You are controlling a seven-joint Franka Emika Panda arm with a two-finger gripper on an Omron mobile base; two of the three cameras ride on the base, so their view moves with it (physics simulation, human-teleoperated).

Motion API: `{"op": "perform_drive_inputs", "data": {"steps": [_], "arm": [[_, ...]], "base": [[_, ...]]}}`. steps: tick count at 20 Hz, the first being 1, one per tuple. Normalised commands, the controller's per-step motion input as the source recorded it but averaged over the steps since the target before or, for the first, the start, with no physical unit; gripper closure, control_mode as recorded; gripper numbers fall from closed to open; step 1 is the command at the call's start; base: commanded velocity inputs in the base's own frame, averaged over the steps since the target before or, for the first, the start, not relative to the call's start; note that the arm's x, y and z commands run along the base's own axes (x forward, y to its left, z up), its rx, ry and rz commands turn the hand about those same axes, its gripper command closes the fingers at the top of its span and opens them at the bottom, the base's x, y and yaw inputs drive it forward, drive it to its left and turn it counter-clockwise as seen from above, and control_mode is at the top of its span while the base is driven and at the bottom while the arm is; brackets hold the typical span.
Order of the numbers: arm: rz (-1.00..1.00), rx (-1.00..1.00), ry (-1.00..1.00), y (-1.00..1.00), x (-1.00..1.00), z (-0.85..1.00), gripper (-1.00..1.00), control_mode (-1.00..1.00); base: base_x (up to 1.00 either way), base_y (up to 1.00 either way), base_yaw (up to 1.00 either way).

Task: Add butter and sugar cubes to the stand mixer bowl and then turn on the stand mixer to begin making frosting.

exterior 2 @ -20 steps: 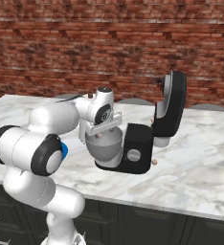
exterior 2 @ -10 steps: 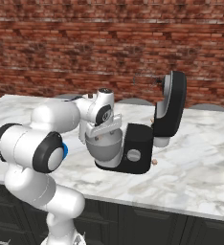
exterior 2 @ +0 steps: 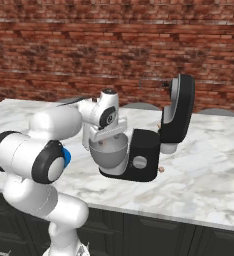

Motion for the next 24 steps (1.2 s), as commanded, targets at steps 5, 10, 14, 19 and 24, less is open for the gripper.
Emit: {"op": "perform_drive_inputs", "data": {"steps": [5,10,14,19,24], "arm": [[0.00,-0.06,-0.21,0.10,-0.64,0.67,-1.00,-1.00],[0.00,-0.05,-0.27,0.00,-0.89,0.65,-1.00,-1.00],[-0.01,0.01,-0.24,-0.26,-1.00,0.19,-1.00,-1.00],[-0.03,0.11,-0.14,-0.70,-0.91,0.00,-1.00,-1.00],[-0.03,0.19,-0.05,-0.75,-0.51,-0.01,-1.00,-1.00]], "base": [[0.00,0.00,0.00],[0.00,0.00,0.00],[0.00,0.00,0.00],[0.00,0.00,0.00],[0.00,0.00,0.00]]}}
